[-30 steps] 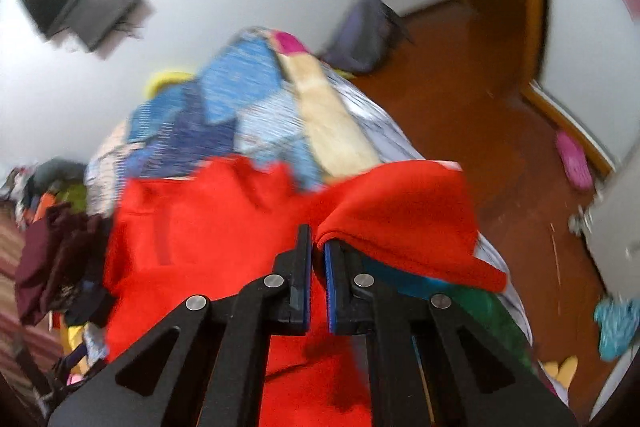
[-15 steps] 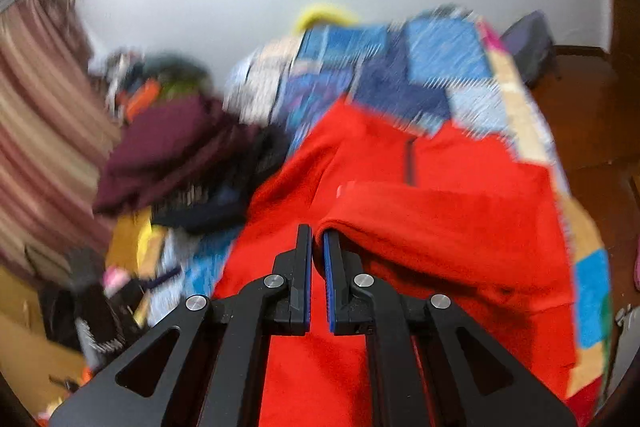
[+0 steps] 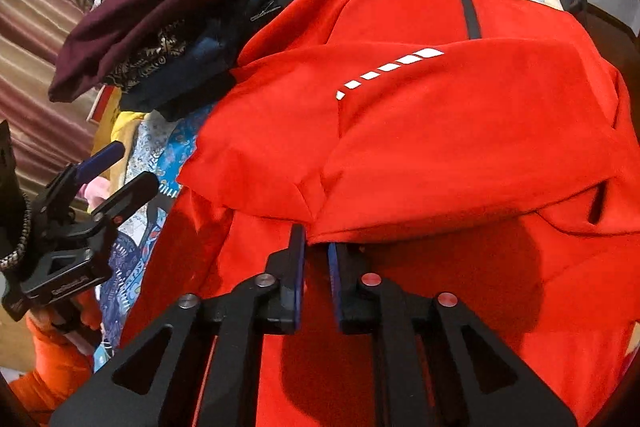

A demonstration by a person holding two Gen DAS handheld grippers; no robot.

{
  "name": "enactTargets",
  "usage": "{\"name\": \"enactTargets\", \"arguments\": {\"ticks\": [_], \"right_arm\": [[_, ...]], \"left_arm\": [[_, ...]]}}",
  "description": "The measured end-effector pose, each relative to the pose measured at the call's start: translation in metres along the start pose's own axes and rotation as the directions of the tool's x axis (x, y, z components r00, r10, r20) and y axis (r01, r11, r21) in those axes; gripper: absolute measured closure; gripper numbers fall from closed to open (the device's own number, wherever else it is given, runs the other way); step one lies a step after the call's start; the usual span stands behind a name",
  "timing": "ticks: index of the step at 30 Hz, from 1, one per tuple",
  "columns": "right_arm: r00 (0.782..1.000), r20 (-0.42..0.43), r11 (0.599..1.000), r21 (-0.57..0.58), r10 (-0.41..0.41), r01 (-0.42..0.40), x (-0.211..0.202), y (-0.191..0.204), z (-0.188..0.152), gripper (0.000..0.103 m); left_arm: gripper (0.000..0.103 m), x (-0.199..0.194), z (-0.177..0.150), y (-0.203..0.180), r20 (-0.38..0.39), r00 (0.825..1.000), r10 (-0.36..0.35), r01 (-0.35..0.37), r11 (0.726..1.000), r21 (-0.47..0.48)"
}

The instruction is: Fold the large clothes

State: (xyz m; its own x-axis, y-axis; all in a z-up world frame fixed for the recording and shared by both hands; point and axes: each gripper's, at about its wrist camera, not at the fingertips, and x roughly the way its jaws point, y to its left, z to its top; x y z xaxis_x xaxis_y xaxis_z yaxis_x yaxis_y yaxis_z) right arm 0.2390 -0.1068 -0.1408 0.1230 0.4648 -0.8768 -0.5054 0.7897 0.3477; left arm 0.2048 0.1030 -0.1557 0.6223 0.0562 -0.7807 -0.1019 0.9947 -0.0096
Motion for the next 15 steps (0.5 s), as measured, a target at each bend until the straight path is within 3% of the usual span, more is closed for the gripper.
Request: {"name": "enactTargets", "arguments": {"ticks": [10,15], "right_arm": [[0.978,0.172,0.991,-0.048,-0.114,0.124,-0.051,-0.003,-0.014,0.085],[0.937,0.276,0.976,0.018,-0.215,0.219,-0.084,-0.031,-0.020,0.062]], "left_arm": [[0.017,-0.003,0.030,-0.058,0.036,0.998,-0.060,0.056,0.991,0.119],[0.017,0.004,0.046,-0.095,0.027,0.993,-0.115,0.108,0.978,0.177]]}}
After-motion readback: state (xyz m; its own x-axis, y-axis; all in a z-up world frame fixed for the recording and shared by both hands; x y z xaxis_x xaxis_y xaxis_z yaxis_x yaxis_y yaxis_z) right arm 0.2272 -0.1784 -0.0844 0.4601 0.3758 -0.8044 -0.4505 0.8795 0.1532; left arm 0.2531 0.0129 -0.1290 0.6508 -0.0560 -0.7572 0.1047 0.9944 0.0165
